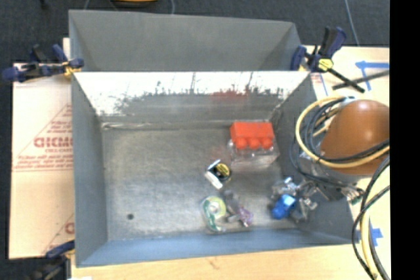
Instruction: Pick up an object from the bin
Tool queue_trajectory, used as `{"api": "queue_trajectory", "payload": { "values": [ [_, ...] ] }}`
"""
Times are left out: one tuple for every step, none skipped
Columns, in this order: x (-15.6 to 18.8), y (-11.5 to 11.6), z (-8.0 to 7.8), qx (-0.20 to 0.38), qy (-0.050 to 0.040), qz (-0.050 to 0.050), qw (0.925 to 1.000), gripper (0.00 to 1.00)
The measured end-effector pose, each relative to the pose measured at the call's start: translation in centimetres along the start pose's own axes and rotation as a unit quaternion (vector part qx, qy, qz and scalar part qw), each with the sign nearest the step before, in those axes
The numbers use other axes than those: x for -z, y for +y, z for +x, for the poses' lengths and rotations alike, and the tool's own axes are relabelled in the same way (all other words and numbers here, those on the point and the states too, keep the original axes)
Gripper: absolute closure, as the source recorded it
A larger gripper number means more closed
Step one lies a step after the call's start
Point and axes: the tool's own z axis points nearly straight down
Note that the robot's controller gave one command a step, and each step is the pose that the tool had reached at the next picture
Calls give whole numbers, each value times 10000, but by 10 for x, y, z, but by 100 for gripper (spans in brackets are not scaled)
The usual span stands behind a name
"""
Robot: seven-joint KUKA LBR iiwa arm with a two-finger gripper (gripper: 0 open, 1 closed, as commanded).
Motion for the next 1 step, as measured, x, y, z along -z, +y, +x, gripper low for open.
{"api": "queue_trajectory", "payload": {
  "values": [
    [133,-19,-22,-63,-10,60,10000,100]
  ]
}}
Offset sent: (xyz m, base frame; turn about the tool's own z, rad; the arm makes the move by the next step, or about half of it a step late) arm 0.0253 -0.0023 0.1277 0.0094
